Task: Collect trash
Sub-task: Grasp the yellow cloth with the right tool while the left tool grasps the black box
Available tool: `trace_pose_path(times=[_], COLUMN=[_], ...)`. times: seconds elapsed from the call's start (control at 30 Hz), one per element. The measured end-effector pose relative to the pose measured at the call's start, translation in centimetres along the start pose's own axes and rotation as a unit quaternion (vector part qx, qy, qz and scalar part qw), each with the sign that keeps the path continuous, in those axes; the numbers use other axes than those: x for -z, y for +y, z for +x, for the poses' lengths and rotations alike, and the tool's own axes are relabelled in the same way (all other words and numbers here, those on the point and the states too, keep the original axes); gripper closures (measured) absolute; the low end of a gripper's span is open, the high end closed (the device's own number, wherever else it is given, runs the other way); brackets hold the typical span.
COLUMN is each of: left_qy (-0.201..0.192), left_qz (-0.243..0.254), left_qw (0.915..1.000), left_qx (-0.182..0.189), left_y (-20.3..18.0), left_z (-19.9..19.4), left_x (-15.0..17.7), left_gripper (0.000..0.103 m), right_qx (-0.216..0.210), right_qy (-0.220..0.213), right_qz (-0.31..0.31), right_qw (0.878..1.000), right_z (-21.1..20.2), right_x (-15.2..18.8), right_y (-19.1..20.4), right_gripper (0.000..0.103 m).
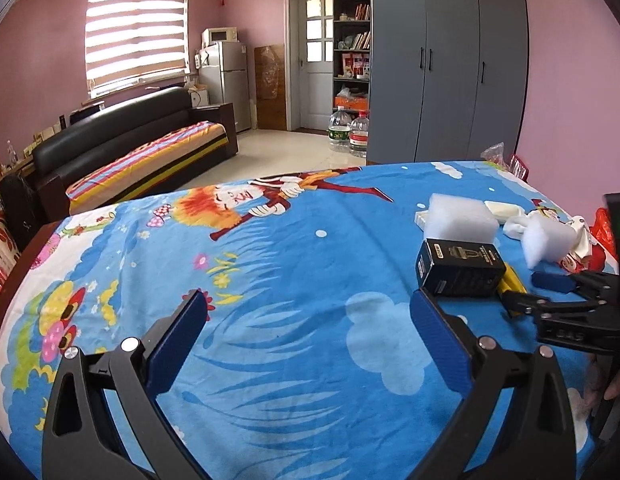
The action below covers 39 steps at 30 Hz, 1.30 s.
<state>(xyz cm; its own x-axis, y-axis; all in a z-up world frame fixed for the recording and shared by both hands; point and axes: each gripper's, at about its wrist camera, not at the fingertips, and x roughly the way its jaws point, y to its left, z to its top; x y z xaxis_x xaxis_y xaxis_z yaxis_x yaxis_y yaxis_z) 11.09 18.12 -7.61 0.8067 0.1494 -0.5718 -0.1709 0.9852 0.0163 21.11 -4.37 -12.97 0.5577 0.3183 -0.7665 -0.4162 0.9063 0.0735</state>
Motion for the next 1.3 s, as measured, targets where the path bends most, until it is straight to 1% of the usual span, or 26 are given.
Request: trace_pose_path(times=[0.03,0.07,0.1,0.13,0.2,0.43,0.5,0.6,0.7,0.83,0.87,0.9,1.0,1.13,1.2,1.3], left_qy=[0.003,0.007,0.010,0.012,0.021,0.043,0.058,0.071,0.096,0.094,0.095,0.094,0.089,0.056,0.040,0.017], left_qz=[-0.001,-0.002,-0.001,0.001,0.009,0.046,0.058,0.069,0.084,0.110,0.113,0.112,0.091,0.096,0.092,0.098], left_qw=[1.0000,0.9999,0.9998,0.9997,0.9992,0.9947,0.9925,0.9911,0.9883,0.9867,0.9862,0.9862,0.9866,0.9886,0.9887,0.9881], left_qx=[0.004,0.009,0.016,0.021,0.032,0.081,0.090,0.088,0.084,0.075,0.076,0.079,0.102,0.102,0.112,0.117], left_y=[-0.2,-0.5,-0.9,-1.4,-2.7,-9.6,-11.6,-13.3,-14.6,-15.6,-15.7,-15.8,-15.3,-15.6,-15.8,-16.4], left_z=[0.3,0.6,1.0,1.3,2.2,5.5,6.8,8.2,9.7,10.0,10.1,10.1,9.1,5.9,4.0,1.5], left_x=[0.0,-0.1,-0.2,-0.2,-0.5,-2.0,-2.2,-2.1,-2.0,-2.0,-2.0,-2.0,-2.1,-2.1,-2.1,-2.1], left_gripper=[0.005,0.005,0.005,0.005,0.005,0.005,0.005,0.005,0.005,0.005,0.008,0.021,0.021,0.021,0.021,0.021], right_qx=[-0.004,-0.007,-0.010,-0.012,-0.010,0.000,-0.003,-0.005,-0.010,-0.021,-0.023,-0.025,-0.029,-0.027,-0.024,-0.020], right_qy=[0.006,0.006,0.007,0.006,-0.016,-0.066,-0.072,-0.079,-0.082,-0.084,-0.084,-0.085,-0.093,-0.108,-0.114,-0.124], right_qz=[0.005,0.009,0.009,0.006,0.005,0.038,0.045,0.051,0.060,0.067,0.067,0.066,0.060,0.056,0.056,0.056], right_qw=[1.000,1.000,1.000,1.000,1.000,0.997,0.996,0.996,0.995,0.994,0.994,0.994,0.993,0.992,0.992,0.991], right_z=[0.2,0.3,0.2,0.1,-1.0,-5.1,-5.8,-6.8,-7.2,-7.3,-7.4,-7.5,-8.2,-9.9,-10.6,-11.8], right_x=[0.0,0.1,0.2,0.3,0.4,1.1,1.4,2.1,2.8,3.3,3.4,3.5,3.6,4.0,4.2,4.6], right_y=[-0.2,-0.5,-0.7,-0.9,-1.7,-6.5,-7.7,-9.2,-10.2,-10.6,-10.6,-10.5,-10.0,-9.8,-9.8,-9.8], right_gripper=[0.053,0.059,0.077,0.077,0.078,0.078,0.078,0.078,0.078,0.078,0.078,0.078,0.078,0.078,0.078,0.078])
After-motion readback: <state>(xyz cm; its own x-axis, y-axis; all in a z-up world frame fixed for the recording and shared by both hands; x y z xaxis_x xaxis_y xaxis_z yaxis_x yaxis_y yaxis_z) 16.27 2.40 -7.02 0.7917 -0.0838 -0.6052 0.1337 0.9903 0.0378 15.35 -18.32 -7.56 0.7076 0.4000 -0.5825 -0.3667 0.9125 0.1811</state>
